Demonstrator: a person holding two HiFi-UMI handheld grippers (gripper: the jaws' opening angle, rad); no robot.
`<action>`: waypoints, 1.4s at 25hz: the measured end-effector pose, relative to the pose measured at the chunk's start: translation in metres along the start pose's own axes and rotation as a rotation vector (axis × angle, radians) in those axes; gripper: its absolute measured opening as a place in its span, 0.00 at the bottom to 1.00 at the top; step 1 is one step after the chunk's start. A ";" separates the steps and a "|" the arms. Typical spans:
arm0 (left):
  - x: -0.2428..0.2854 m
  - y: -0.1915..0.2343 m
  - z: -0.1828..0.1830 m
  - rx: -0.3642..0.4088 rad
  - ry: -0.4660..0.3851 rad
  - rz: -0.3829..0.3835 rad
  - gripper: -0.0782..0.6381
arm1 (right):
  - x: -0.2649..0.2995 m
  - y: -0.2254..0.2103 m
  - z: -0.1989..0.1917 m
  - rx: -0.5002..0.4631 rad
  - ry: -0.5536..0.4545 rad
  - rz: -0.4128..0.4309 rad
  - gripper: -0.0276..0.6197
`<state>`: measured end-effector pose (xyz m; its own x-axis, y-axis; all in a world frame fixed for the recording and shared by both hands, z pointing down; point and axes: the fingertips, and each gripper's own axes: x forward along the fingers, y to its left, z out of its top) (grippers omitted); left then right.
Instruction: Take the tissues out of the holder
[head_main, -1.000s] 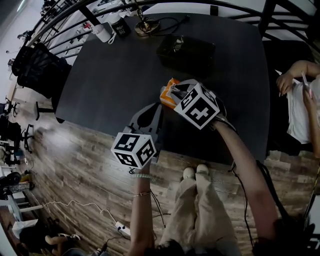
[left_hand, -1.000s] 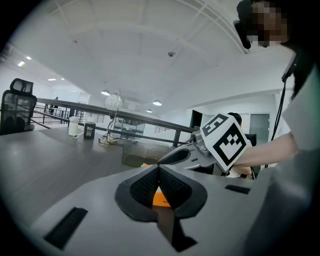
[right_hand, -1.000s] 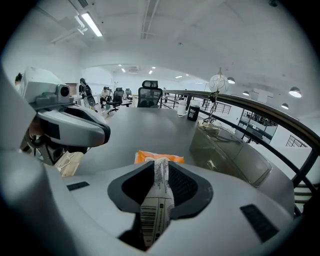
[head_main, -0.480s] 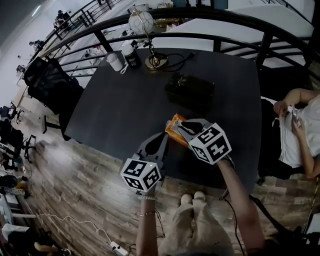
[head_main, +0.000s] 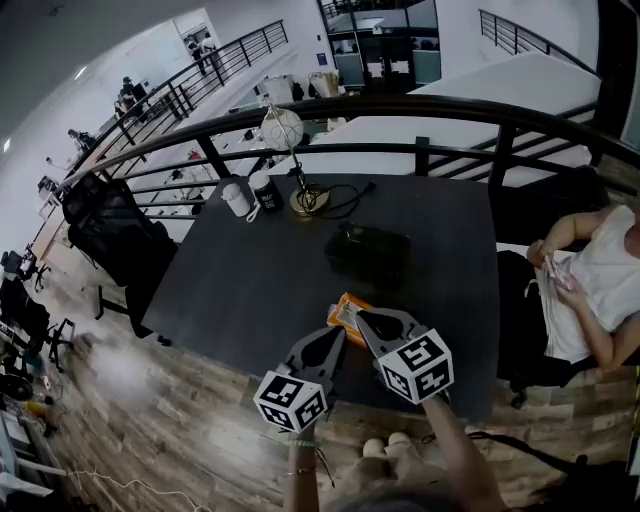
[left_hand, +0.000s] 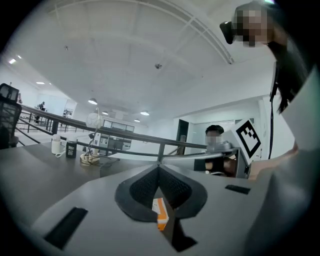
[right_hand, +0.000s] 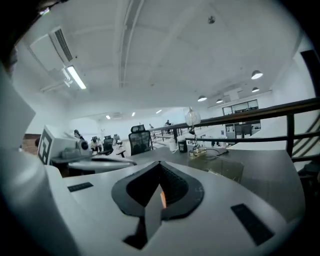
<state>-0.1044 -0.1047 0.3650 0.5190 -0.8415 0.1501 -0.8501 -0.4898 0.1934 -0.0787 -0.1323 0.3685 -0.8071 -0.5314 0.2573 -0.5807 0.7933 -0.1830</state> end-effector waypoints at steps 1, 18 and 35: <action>-0.003 -0.003 0.001 -0.002 -0.004 -0.004 0.12 | -0.006 0.005 0.007 0.008 -0.037 -0.019 0.06; -0.004 -0.019 0.037 0.073 -0.091 -0.039 0.12 | -0.031 0.004 0.040 -0.059 -0.152 -0.103 0.06; 0.005 -0.035 0.047 0.089 -0.101 -0.073 0.12 | -0.044 -0.010 0.040 -0.057 -0.178 -0.095 0.06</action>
<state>-0.0761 -0.1030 0.3132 0.5718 -0.8194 0.0399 -0.8174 -0.5649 0.1133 -0.0418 -0.1292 0.3216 -0.7578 -0.6451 0.0979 -0.6524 0.7497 -0.1110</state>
